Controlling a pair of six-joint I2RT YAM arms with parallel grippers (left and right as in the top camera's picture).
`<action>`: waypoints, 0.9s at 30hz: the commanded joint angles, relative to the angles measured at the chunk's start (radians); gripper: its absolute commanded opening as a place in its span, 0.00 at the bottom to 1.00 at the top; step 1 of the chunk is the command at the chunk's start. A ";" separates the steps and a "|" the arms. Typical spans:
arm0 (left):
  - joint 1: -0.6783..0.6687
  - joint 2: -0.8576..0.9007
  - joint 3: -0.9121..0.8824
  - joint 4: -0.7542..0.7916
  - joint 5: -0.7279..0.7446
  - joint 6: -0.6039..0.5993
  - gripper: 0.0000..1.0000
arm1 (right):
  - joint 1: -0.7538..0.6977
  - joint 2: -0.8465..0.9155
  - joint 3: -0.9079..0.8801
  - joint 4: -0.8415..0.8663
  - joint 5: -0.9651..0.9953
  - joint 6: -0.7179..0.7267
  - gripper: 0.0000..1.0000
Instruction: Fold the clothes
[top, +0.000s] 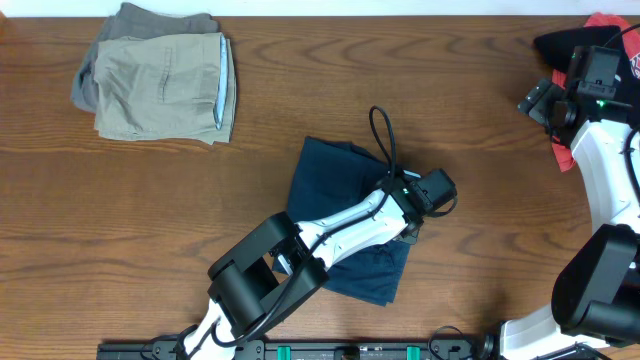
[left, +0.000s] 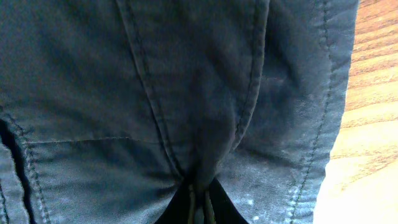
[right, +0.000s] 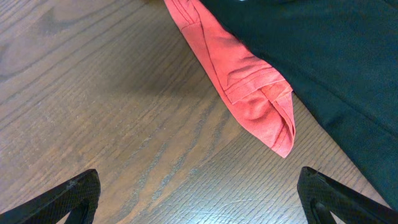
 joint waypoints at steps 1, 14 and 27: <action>-0.001 -0.009 0.001 -0.019 -0.012 -0.003 0.06 | 0.000 -0.010 0.011 0.003 0.013 -0.011 0.99; 0.004 -0.173 0.009 -0.072 -0.012 0.000 0.06 | 0.000 -0.010 0.011 0.003 0.013 -0.011 0.99; 0.004 -0.274 0.009 -0.135 0.063 0.000 0.06 | 0.000 -0.010 0.011 0.003 0.013 -0.011 0.99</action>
